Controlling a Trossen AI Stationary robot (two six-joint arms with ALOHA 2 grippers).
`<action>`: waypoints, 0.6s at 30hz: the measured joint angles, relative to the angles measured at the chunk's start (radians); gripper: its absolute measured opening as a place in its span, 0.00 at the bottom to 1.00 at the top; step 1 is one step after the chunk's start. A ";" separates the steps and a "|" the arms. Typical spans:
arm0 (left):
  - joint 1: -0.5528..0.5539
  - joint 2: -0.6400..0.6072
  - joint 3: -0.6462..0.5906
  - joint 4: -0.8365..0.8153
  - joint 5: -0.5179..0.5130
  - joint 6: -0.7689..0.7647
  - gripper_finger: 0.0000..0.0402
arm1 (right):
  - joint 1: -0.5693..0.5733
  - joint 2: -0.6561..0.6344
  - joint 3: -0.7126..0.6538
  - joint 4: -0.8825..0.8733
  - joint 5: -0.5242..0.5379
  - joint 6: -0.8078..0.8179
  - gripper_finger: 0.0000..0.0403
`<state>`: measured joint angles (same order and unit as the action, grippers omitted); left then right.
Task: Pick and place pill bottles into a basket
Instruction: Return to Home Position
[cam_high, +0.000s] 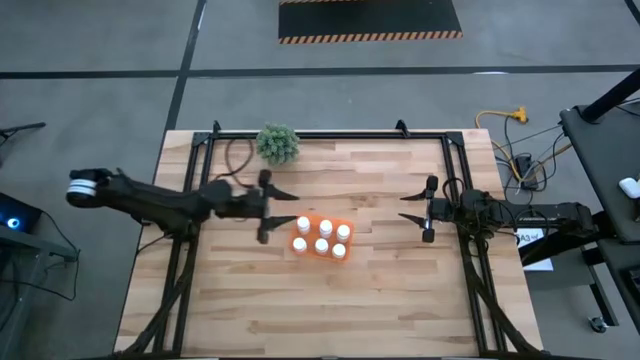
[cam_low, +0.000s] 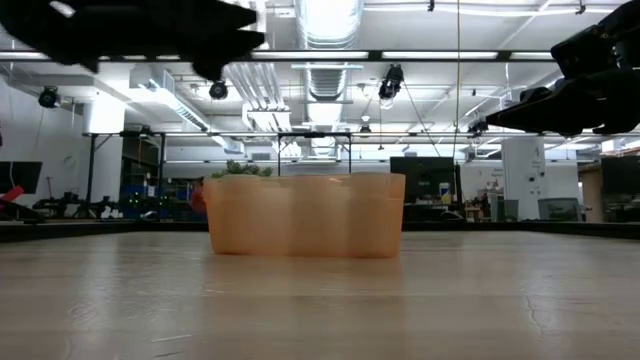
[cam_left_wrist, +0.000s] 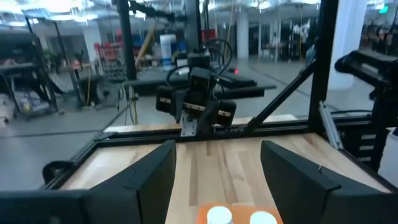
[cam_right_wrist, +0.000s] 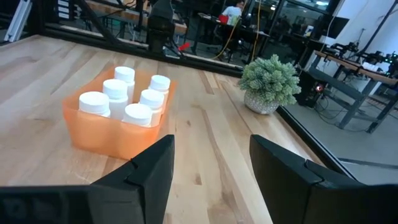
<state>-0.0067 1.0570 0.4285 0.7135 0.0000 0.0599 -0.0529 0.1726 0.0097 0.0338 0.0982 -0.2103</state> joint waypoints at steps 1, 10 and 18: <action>0.000 -0.036 -0.039 0.018 0.000 0.000 0.54 | 0.000 0.000 0.000 0.000 0.000 0.000 0.49; 0.000 -0.253 -0.207 0.040 0.000 -0.025 0.54 | 0.000 0.000 0.000 0.000 0.000 0.000 0.49; 0.000 -0.410 -0.247 -0.040 0.000 -0.017 0.54 | 0.000 0.000 0.000 0.000 0.000 0.000 0.49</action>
<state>-0.0067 0.6465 0.1814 0.6738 0.0001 0.0429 -0.0528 0.1726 0.0097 0.0338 0.0982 -0.2100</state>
